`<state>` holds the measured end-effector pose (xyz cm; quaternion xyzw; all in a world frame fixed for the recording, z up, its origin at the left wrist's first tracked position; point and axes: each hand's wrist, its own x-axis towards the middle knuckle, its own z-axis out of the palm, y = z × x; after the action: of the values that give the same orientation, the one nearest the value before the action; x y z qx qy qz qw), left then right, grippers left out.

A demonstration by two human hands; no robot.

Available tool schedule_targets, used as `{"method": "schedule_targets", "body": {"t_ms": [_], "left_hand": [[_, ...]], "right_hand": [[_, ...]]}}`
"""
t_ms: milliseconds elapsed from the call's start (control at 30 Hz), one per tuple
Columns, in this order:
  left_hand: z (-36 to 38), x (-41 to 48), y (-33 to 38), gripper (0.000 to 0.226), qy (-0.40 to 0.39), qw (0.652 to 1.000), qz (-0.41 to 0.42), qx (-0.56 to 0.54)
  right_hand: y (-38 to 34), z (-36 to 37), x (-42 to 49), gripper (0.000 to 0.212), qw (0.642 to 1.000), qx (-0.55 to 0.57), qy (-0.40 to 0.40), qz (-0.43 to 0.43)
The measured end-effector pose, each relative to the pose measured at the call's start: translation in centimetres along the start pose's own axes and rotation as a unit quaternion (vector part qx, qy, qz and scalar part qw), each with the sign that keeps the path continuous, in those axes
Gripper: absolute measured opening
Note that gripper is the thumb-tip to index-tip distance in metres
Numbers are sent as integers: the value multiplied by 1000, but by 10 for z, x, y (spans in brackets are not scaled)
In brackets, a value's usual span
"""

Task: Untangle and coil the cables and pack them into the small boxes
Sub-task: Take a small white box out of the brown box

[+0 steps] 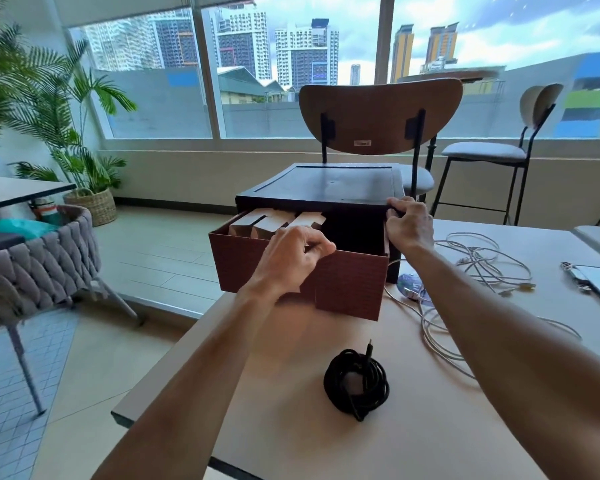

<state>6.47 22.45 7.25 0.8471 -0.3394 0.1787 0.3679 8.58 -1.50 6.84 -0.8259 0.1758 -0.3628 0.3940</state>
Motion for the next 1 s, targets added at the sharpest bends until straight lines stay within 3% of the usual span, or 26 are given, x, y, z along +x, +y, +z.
{"method": "schedule_targets", "body": {"t_ms": [100, 167, 300, 433, 533, 700, 833, 1000], "left_hand": [[-15, 13, -2, 13, 69, 996, -56, 0], [-26, 22, -11, 23, 72, 989, -122, 47], [-37, 37, -18, 47, -11, 963, -246, 107], [-31, 58, -7, 54, -85, 937, -288, 177], [-18, 63, -3, 38, -95, 921, -283, 252], [-13, 60, -1, 27, -19, 923, -207, 323], [-16, 53, -4, 28, 9, 944, -150, 292], [-17, 41, -11, 34, 61, 960, -138, 237]], "right_hand": [[1, -1, -1, 33, 1000, -2, -3, -5], [1, -1, -2, 34, 1000, 0, -10, -5], [4, 0, -1, 37, 1000, 6, -19, -14], [6, 0, -1, 39, 999, -2, -25, -24], [6, -2, 0, 41, 999, -15, -35, -26], [7, -3, -1, 42, 998, -23, -40, -35], [9, -3, 0, 43, 998, -22, -44, -41], [12, -4, 0, 44, 997, -18, -63, -45]]}}
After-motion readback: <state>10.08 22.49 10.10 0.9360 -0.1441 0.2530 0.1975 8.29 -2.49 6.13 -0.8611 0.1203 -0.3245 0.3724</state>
